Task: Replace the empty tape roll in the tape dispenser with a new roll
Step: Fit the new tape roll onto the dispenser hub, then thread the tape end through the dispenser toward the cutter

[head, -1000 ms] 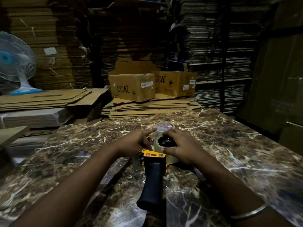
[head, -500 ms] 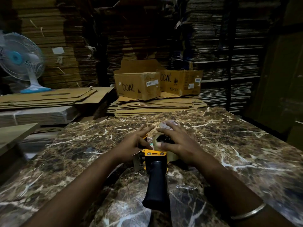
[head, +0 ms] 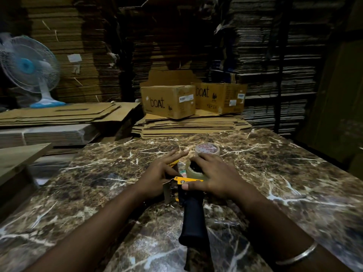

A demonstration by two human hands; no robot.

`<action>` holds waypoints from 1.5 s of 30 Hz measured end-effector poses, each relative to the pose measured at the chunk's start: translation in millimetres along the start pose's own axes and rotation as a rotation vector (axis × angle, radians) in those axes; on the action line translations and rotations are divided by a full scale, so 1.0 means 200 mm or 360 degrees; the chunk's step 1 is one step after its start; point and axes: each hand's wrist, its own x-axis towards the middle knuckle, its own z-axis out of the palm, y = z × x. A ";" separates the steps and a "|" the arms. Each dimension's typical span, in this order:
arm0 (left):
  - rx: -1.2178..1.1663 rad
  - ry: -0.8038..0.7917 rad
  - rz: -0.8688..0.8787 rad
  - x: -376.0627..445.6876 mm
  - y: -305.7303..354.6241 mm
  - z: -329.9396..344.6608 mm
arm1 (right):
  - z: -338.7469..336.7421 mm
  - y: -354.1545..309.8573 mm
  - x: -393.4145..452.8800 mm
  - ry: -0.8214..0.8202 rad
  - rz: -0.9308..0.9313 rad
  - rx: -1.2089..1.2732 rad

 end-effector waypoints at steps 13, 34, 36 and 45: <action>-0.0205 0.0343 -0.0041 -0.15 -0.04 0.05 | -0.02 -0.02 -0.01 0.0018 -0.0034 0.0023; -0.0021 0.0518 -0.0324 -0.34 0.01 0.00 | -0.02 -0.05 0.00 0.0110 -0.0094 0.0228; 0.0005 0.0506 -0.0342 -0.34 0.01 -0.02 | -0.02 -0.05 0.00 0.0099 -0.0103 0.0212; -0.0134 0.0530 -0.0457 -0.35 -0.01 -0.04 | -0.02 -0.12 0.03 -0.0051 -0.0198 0.0137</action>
